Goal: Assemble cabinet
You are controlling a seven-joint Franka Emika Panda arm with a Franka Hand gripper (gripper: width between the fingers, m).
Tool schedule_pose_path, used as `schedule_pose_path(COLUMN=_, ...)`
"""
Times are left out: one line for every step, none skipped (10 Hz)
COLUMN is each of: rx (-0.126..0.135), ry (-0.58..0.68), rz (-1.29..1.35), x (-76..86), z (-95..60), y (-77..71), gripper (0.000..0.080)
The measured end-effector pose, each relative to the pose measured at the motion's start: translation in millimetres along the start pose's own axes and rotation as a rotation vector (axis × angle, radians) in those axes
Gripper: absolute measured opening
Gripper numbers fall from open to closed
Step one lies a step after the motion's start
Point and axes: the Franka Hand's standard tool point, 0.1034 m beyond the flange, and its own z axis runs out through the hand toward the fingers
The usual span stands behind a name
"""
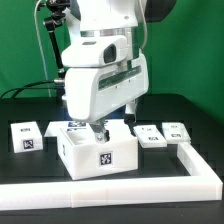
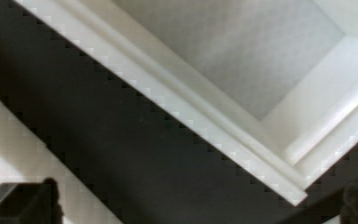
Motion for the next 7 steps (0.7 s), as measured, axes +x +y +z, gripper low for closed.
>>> schedule_pose_path(rx=0.000, ry=0.000, rz=0.000, x=0.0, z=0.0, y=0.0, gripper=0.0797)
schedule_pose_path(rx=0.000, ry=0.000, rz=0.000, x=0.0, z=0.0, y=0.0, gripper=0.0797)
schedule_pose_path(rx=0.000, ry=0.000, rz=0.000, x=-0.1, z=0.0, y=0.0, gripper=0.0797)
schedule_pose_path(rx=0.000, ry=0.000, rz=-0.001, x=-0.1, z=0.0, y=0.1, gripper=0.0797)
schedule_pose_path(rx=-0.001, ry=-0.001, rz=-0.026, x=-1.8, z=0.0, y=0.5, gripper=0.0797)
schedule_pose_path(rx=-0.008, ry=-0.001, rz=-0.159, x=-11.7, z=0.7, y=0.9, gripper=0.0797)
schedule_pose_path(rx=-0.026, ry=-0.003, rz=-0.284, x=-20.3, z=0.9, y=-1.3, gripper=0.0797)
